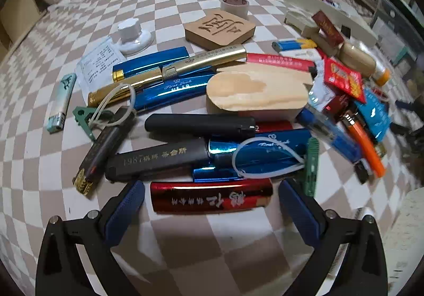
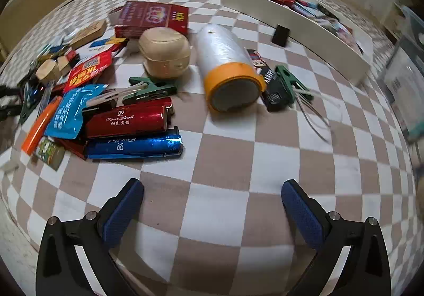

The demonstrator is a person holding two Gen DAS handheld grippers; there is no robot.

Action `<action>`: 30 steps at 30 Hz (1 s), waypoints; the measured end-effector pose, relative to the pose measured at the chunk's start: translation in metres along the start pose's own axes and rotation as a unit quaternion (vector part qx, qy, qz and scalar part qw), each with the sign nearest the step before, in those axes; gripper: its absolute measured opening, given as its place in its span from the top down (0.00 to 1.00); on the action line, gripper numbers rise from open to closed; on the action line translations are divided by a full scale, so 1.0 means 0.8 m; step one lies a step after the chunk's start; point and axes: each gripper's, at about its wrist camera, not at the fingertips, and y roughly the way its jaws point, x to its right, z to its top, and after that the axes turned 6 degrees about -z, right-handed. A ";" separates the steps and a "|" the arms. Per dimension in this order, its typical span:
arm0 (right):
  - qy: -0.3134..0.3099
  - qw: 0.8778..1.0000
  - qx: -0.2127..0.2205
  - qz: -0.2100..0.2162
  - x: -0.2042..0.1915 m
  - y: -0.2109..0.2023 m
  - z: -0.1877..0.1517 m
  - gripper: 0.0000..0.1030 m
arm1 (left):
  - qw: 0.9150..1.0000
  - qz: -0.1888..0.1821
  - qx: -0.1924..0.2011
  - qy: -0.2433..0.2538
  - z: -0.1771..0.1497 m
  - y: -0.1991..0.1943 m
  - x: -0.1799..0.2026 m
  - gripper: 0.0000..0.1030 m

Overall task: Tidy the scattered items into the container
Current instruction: 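Grasp the red lighter with white characters with the left tool while the right tool grasps the dark blue lighter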

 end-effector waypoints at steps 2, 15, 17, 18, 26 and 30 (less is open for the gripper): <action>-0.003 1.000 -0.003 0.001 -0.001 0.002 0.001 0.00 | 1.000 0.010 0.007 0.014 -0.003 0.000 0.004 0.00; -0.045 0.999 0.015 0.026 -0.056 -0.003 0.018 0.00 | 1.000 -0.011 0.022 -0.012 -0.010 -0.016 -0.019 0.20; -0.039 0.999 0.011 0.025 -0.059 0.001 0.027 0.00 | 0.999 -0.019 0.027 -0.012 -0.012 -0.019 -0.024 0.20; -0.033 0.999 0.008 0.026 -0.059 0.002 0.030 0.00 | 0.999 -0.020 0.029 -0.010 -0.013 -0.019 -0.022 0.20; -0.013 1.000 -0.018 0.022 -0.064 0.002 0.034 0.07 | 0.999 -0.019 0.038 0.013 -0.024 -0.016 -0.012 0.20; -0.012 0.999 -0.026 0.027 -0.055 0.001 0.040 0.20 | 0.999 -0.022 0.044 0.013 -0.028 -0.018 -0.011 0.20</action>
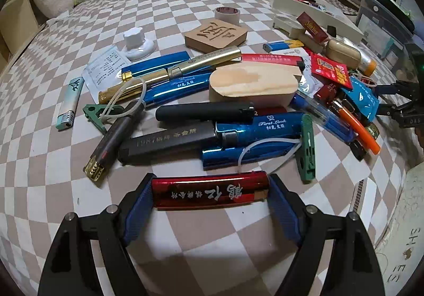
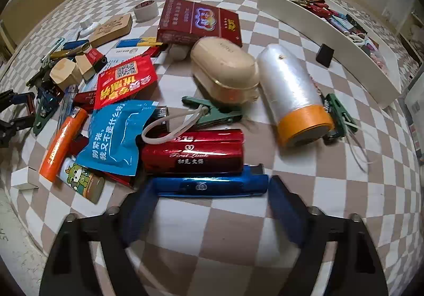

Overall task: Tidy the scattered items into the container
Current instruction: 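Grasp the red lighter with white characters with the left tool while the right tool grasps the dark blue lighter, then carry the red and dark blue lighters over the white box with both tools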

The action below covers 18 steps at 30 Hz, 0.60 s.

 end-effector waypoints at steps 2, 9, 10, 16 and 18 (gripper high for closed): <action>-0.001 1.000 -0.005 0.004 0.003 0.000 0.000 0.20 | 1.000 0.000 -0.001 0.002 -0.001 -0.001 0.003 0.20; 0.005 1.000 -0.015 0.011 0.013 -0.003 -0.009 0.20 | 1.000 -0.004 -0.007 0.001 -0.009 -0.010 0.005 0.20; 0.006 1.000 -0.017 0.012 0.015 -0.004 -0.012 0.20 | 1.000 -0.004 -0.008 0.000 -0.010 -0.012 0.006 0.20; 0.019 0.999 -0.030 0.012 0.028 -0.012 -0.025 0.20 | 1.000 -0.005 -0.014 -0.009 -0.015 -0.019 0.004 0.20; 0.033 0.999 -0.036 0.009 0.036 -0.016 -0.027 0.20 | 1.000 -0.008 -0.014 -0.021 -0.014 -0.024 0.001 0.20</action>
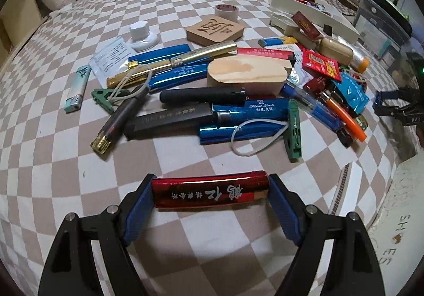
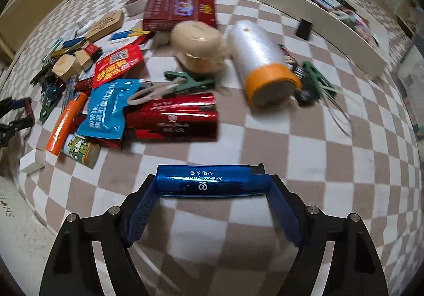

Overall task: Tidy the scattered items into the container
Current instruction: 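Carry the red and dark blue lighters over the white box with both tools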

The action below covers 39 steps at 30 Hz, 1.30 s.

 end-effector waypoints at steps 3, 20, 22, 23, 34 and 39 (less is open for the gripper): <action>0.027 1.000 0.003 0.010 0.013 -0.013 0.003 0.20 | 1.000 -0.009 0.013 -0.018 0.005 -0.017 -0.004 0.20; 0.063 0.992 0.094 0.060 0.027 -0.135 0.016 0.20 | 0.992 -0.027 0.120 -0.034 0.036 -0.153 0.023 0.20; 0.066 0.990 0.103 0.076 0.024 -0.154 0.014 0.20 | 0.990 -0.032 0.130 -0.034 0.034 -0.168 0.031 0.20; 0.069 0.988 0.106 0.086 0.022 -0.160 0.013 0.20 | 0.990 -0.035 0.133 -0.034 0.033 -0.175 0.035 0.20; 0.064 0.974 0.136 0.169 -0.014 -0.236 -0.011 0.20 | 0.983 -0.061 0.171 -0.005 0.021 -0.240 0.085 0.20; 0.042 0.969 0.142 0.197 -0.040 -0.265 -0.028 0.20 | 0.982 -0.069 0.177 0.013 0.012 -0.262 0.111 0.20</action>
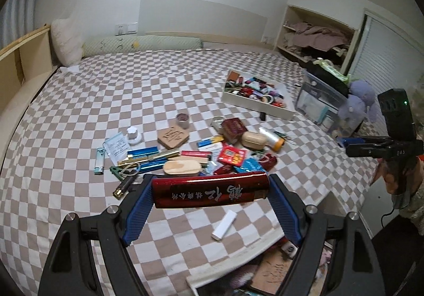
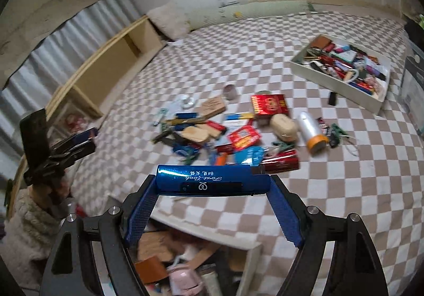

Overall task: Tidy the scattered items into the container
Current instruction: 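Carry the red and dark blue lighters over the white box with both tools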

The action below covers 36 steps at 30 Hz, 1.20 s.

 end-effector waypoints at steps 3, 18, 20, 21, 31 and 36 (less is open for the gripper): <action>-0.015 1.000 -0.001 0.014 -0.022 -0.007 -0.010 0.20 | 1.000 -0.004 -0.001 0.007 -0.004 -0.010 0.013 0.20; -0.045 0.991 -0.089 0.087 -0.094 0.020 -0.071 0.20 | 0.999 -0.018 -0.048 0.015 -0.039 -0.024 0.045 0.20; -0.056 0.989 -0.100 0.091 -0.101 0.027 -0.075 0.20 | 0.998 -0.017 -0.051 0.017 -0.042 -0.025 0.045 0.20; -0.061 0.988 -0.105 0.094 -0.105 0.030 -0.077 0.20 | 0.998 -0.017 -0.051 0.016 -0.044 -0.026 0.045 0.20; -0.123 0.971 -0.169 0.113 -0.148 0.077 -0.094 0.20 | 0.998 -0.026 -0.064 -0.007 -0.057 -0.036 0.037 0.20; -0.183 0.959 -0.190 0.100 -0.177 0.104 -0.107 0.20 | 0.997 -0.027 -0.068 -0.008 -0.059 -0.037 0.036 0.20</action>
